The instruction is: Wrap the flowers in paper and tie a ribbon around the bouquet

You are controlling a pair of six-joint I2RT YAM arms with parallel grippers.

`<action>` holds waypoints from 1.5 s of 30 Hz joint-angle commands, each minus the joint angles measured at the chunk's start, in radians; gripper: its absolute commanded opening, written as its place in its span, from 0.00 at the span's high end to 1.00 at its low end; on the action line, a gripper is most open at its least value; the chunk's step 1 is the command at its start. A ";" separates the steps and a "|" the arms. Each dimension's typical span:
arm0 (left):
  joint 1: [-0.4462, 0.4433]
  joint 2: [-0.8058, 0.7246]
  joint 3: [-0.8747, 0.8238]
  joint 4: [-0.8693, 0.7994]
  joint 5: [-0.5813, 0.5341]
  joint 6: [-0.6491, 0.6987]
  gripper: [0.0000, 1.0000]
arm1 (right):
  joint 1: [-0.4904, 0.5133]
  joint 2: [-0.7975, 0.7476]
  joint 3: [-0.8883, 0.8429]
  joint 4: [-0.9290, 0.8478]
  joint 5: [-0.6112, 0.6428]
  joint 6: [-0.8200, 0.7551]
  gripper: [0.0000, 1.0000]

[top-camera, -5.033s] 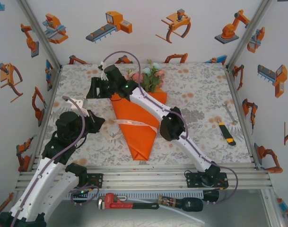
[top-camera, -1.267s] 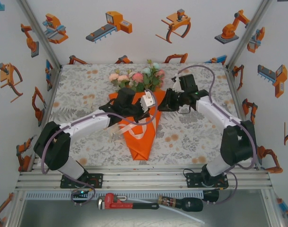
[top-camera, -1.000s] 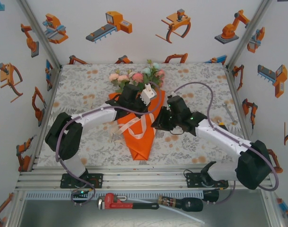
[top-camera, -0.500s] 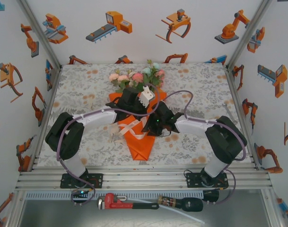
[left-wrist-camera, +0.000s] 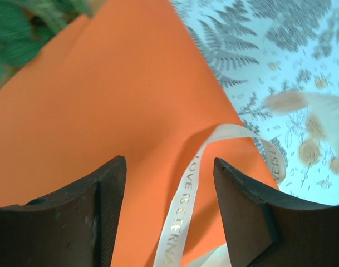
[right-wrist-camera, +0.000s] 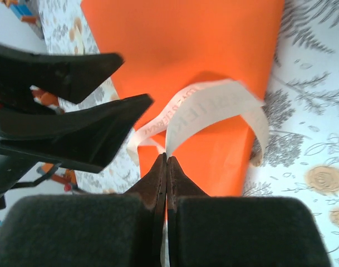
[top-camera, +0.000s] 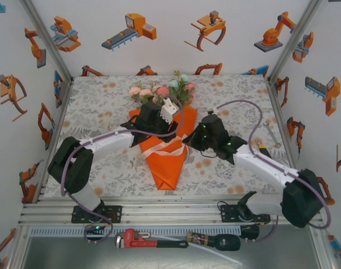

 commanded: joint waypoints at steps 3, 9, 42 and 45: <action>0.120 -0.168 0.002 -0.279 -0.378 -0.594 0.43 | -0.083 0.004 -0.003 -0.032 0.098 -0.067 1.00; 0.307 -0.203 -0.086 -0.545 -0.358 -0.988 0.49 | -0.212 0.059 0.035 0.001 0.028 -0.123 1.00; 0.479 -0.012 -0.152 -0.386 -0.242 -1.089 1.00 | -0.518 0.192 0.538 -0.103 -0.029 -0.268 1.00; 0.536 -0.051 -0.180 -0.385 -0.249 -1.065 1.00 | -0.563 0.207 0.580 -0.118 -0.036 -0.283 1.00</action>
